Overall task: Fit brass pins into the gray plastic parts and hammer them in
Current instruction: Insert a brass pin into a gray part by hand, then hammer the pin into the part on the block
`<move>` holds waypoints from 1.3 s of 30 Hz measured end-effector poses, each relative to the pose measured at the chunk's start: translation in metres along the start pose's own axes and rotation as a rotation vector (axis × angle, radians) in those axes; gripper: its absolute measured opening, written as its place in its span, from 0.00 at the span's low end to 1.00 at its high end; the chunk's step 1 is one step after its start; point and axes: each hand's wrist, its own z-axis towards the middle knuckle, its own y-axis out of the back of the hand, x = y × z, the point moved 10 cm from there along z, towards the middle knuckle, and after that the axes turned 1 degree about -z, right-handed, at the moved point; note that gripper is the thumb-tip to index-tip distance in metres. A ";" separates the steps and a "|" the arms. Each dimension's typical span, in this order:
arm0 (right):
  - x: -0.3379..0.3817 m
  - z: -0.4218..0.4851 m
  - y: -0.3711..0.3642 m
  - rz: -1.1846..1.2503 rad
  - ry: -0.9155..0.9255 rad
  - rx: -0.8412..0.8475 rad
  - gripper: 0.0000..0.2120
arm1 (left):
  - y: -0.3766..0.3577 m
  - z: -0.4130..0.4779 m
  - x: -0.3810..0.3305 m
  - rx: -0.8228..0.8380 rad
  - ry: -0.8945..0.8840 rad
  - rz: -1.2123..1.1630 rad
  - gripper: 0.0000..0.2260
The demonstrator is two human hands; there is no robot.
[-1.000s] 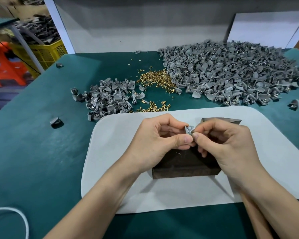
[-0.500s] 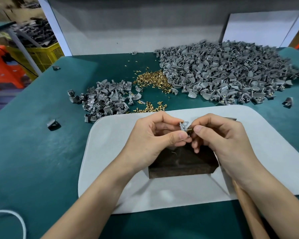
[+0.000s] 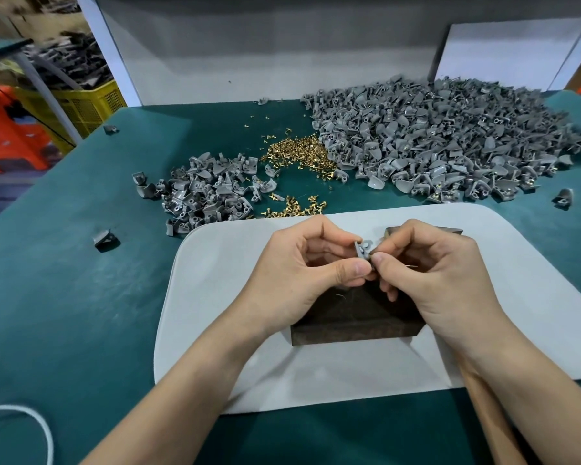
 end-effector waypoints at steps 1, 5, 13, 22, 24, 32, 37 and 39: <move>0.000 0.000 0.000 0.000 -0.002 -0.003 0.11 | 0.000 0.000 0.000 0.000 -0.002 0.001 0.10; -0.001 0.000 0.000 0.003 -0.016 -0.007 0.12 | 0.000 -0.001 -0.002 -0.003 -0.009 0.006 0.11; -0.005 0.000 -0.001 0.011 -0.057 0.016 0.10 | -0.001 -0.001 -0.002 0.000 -0.008 0.017 0.11; -0.008 0.001 -0.001 -0.011 -0.053 0.031 0.12 | -0.003 -0.001 -0.004 0.008 -0.030 0.034 0.10; -0.007 0.000 -0.002 -0.010 -0.049 0.037 0.09 | -0.003 -0.001 -0.004 0.010 -0.034 0.045 0.09; -0.007 0.001 -0.002 -0.041 -0.034 0.060 0.09 | -0.004 -0.002 -0.004 0.029 -0.033 0.058 0.09; -0.005 0.001 -0.004 -0.046 -0.011 0.067 0.08 | -0.002 -0.001 -0.005 0.016 -0.047 0.085 0.11; -0.005 0.002 -0.003 -0.046 0.000 0.056 0.12 | -0.001 0.000 -0.005 0.001 -0.045 0.065 0.10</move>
